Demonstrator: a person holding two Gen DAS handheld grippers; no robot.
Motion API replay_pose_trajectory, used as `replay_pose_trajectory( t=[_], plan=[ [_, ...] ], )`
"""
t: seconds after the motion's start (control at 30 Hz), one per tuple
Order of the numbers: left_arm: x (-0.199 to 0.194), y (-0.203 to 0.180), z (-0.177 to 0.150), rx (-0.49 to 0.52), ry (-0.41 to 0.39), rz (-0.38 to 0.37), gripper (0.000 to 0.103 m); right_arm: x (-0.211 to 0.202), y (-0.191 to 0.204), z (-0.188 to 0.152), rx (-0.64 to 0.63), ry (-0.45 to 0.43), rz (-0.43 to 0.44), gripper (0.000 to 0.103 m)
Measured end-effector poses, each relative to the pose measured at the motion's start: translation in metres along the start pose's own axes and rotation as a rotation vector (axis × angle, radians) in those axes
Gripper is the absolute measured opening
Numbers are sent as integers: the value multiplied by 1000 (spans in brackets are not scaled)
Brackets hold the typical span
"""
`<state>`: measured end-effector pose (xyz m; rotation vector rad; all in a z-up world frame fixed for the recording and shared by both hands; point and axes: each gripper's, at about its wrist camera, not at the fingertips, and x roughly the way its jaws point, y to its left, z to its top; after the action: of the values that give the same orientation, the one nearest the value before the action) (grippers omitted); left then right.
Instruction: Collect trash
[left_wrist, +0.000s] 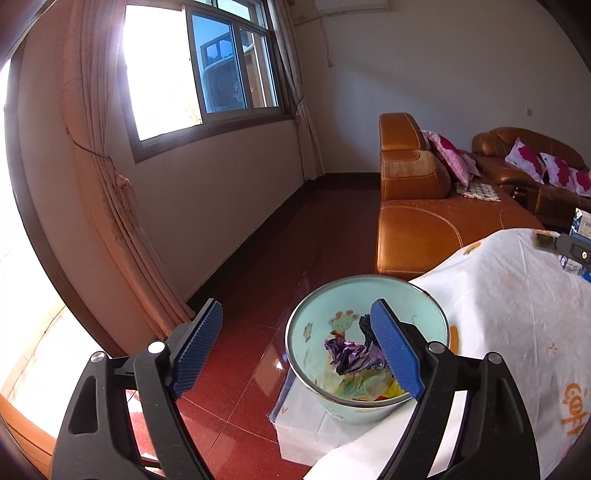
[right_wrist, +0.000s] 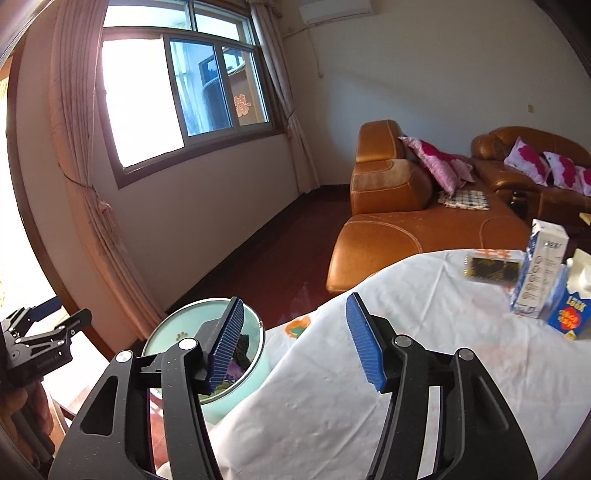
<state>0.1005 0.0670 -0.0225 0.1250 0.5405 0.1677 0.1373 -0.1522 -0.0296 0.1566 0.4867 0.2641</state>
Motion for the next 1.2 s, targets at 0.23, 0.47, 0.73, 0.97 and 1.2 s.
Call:
replay_pose_trajectory(
  t=[0.23, 0.47, 0.73, 0.97, 1.2],
  plan=[
    [-7, 1, 4, -4, -18, -9, 85, -10, -2, -3, -7, -6, -7, 60],
    [-10, 3, 4, -8, -30, -8, 87, -14, -4, -1, -9, -15, -17, 61],
    [-11, 2, 4, -7, -29, -8, 88, -17, -5, -1, -11, -17, -22, 63],
    [-12, 2, 5, -7, -34, -3, 93, -18, -4, -3, -15, -19, -29, 63],
    [-12, 3, 5, -5, -36, -3, 93, -20, -4, -4, -20, -24, -36, 68]
  ],
)
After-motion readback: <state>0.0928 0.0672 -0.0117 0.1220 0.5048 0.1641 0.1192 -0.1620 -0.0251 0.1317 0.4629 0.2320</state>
